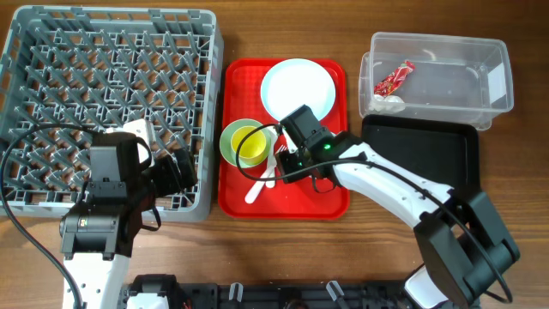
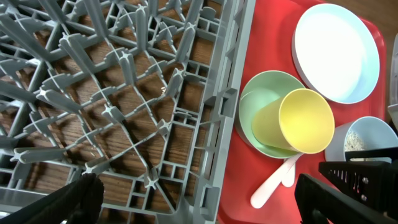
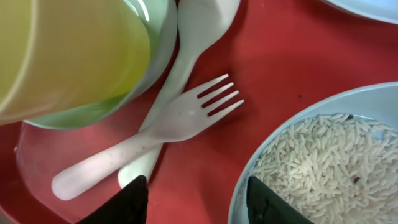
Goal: Sort waste into correct bins and load items into the dishwasher rack
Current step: 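Reach the right gripper to the light-blue rice bowl and grasp its rim, then lift the rice bowl and tip the rice onto the black tray, then carry the empty bowl with the right gripper onto the white plate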
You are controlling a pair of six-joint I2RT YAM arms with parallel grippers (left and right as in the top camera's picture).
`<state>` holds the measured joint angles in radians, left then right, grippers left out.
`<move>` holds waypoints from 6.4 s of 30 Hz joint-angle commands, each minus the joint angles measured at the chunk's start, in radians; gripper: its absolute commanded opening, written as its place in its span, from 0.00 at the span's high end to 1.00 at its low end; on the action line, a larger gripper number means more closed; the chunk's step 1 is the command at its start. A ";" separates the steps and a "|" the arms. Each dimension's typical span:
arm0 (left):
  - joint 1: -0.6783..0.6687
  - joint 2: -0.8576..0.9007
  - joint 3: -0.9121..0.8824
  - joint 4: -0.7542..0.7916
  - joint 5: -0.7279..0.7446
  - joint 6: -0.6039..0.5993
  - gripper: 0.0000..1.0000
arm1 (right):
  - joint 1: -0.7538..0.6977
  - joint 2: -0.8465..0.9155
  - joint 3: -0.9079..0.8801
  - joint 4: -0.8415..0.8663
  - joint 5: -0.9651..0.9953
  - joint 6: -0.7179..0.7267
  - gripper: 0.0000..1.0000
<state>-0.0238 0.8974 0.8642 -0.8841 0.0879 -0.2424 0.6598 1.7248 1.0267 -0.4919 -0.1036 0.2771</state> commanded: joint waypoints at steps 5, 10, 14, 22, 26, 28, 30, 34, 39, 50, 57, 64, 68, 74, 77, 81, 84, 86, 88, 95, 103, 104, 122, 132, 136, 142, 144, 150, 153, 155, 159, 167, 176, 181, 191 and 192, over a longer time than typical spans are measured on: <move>0.006 -0.005 0.019 0.000 0.012 -0.005 0.00 | 0.002 0.055 -0.008 0.001 0.051 0.066 0.64; 0.006 -0.005 0.019 0.000 0.012 -0.005 0.00 | 0.002 0.058 -0.008 -0.003 0.051 0.067 0.68; 0.006 -0.005 0.019 0.000 0.012 -0.005 0.00 | 0.002 0.058 -0.008 -0.007 0.051 0.068 0.74; 0.006 -0.005 0.019 0.000 0.012 -0.005 0.00 | 0.002 0.058 -0.008 -0.039 0.097 0.119 0.83; 0.006 -0.005 0.019 0.000 0.012 -0.005 0.00 | 0.002 0.058 -0.008 -0.040 0.096 0.119 0.91; 0.006 -0.005 0.019 0.000 0.012 -0.005 0.00 | 0.002 0.058 -0.008 -0.042 0.096 0.119 0.95; 0.006 -0.005 0.019 0.000 0.012 -0.005 0.00 | 0.002 0.055 -0.002 -0.053 0.095 0.119 0.96; 0.006 -0.005 0.019 0.000 0.012 -0.005 0.00 | 0.002 0.021 0.032 -0.102 0.092 0.119 0.96; 0.006 -0.005 0.019 0.000 0.012 -0.005 0.00 | -0.007 -0.074 0.077 -0.132 0.072 0.115 0.95; 0.006 -0.005 0.019 0.000 0.012 -0.005 0.00 | -0.197 -0.288 0.113 -0.179 -0.137 0.089 0.96; 0.006 -0.005 0.019 0.000 0.012 -0.005 0.00 | -0.445 -0.285 0.104 -0.212 -0.440 0.055 0.96; 0.006 -0.005 0.019 0.000 0.012 -0.005 0.00 | -0.679 -0.240 0.059 -0.213 -0.748 -0.004 0.96; 0.006 -0.005 0.019 0.000 0.012 -0.005 0.00 | -0.789 -0.192 0.020 -0.208 -0.917 -0.056 0.96; 0.006 -0.005 0.019 0.000 0.012 -0.005 0.00 | -0.902 -0.100 -0.050 -0.162 -1.095 -0.074 0.96; 0.006 -0.005 0.019 0.000 0.012 -0.005 0.00 | -0.940 -0.062 -0.087 -0.100 -1.180 -0.068 0.96; 0.006 -0.005 0.019 0.000 0.012 -0.005 0.00 | -0.977 -0.015 -0.099 -0.066 -1.265 -0.068 0.96; 0.006 -0.005 0.019 0.000 0.012 -0.005 0.00 | -0.996 -0.009 -0.099 -0.041 -1.308 -0.066 0.96; 0.006 -0.005 0.019 0.000 0.012 -0.005 0.00 | -1.010 -0.009 -0.099 -0.034 -1.332 -0.060 0.96; 0.006 -0.005 0.019 0.000 0.012 -0.005 0.00 | -1.027 -0.009 -0.099 -0.021 -1.367 -0.059 0.96; 0.006 -0.005 0.019 0.000 0.012 -0.005 0.00 | -1.112 -0.009 -0.100 -0.013 -1.391 0.005 0.96; 0.006 -0.005 0.019 0.000 0.012 -0.005 0.00 | -1.209 -0.009 -0.100 -0.013 -1.390 0.102 0.96; 0.006 -0.005 0.019 0.000 0.012 -0.005 0.00 | -1.221 -0.009 -0.100 -0.013 -1.387 0.122 0.96; 0.006 -0.005 0.019 0.000 0.012 -0.005 0.00 | -1.295 -0.009 -0.100 0.182 -1.508 0.413 0.96; 0.006 -0.005 0.019 0.000 0.012 -0.005 0.00 | -1.252 -0.011 -0.100 0.197 -1.519 0.323 0.96; 0.006 -0.005 0.019 0.000 0.013 -0.005 0.00 | -1.138 -0.058 -0.099 0.332 -1.517 0.346 0.96; 0.006 -0.005 0.019 0.000 0.013 -0.005 0.00 | -0.949 -0.103 -0.099 0.916 -1.514 0.777 0.96; 0.006 -0.005 0.019 0.000 0.013 -0.005 0.00 | -0.876 -0.101 -0.097 1.185 -1.490 0.967 0.96; 0.006 -0.005 0.019 0.000 0.013 -0.005 0.00 | -0.742 -0.087 -0.049 1.570 -1.414 1.294 0.96; 0.006 -0.005 0.019 0.000 0.013 -0.005 0.00 | -0.721 -0.081 0.003 1.568 -1.413 1.301 0.96; 0.006 -0.005 0.019 0.000 0.013 -0.005 0.00 | -0.719 -0.081 0.031 1.568 -1.412 1.325 0.96; 0.006 -0.005 0.019 0.000 0.013 -0.005 0.00 | -0.720 -0.072 0.113 1.488 -1.384 1.306 0.96; 0.006 -0.005 0.019 0.000 0.013 -0.005 0.00 | -0.720 -0.045 0.241 1.352 -1.155 1.006 0.96; 0.006 -0.005 0.019 0.000 0.013 -0.005 0.00 | -0.715 -0.045 0.359 0.699 -1.061 0.473 0.96; 0.006 -0.005 0.019 0.000 0.013 -0.005 0.00 | -0.668 -0.045 0.360 0.525 -0.983 0.295 0.95; 0.006 -0.005 0.019 0.000 0.013 -0.005 0.00 | -0.437 -0.045 0.364 0.045 -0.391 -0.180 0.96; 0.006 -0.005 0.019 0.000 0.013 -0.005 0.00 | -0.405 -0.045 0.364 0.027 -0.321 -0.212 0.96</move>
<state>-0.0238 0.8974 0.8661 -0.8856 0.0879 -0.2424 0.1623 1.6741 1.3716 -0.4194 -0.7586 0.2993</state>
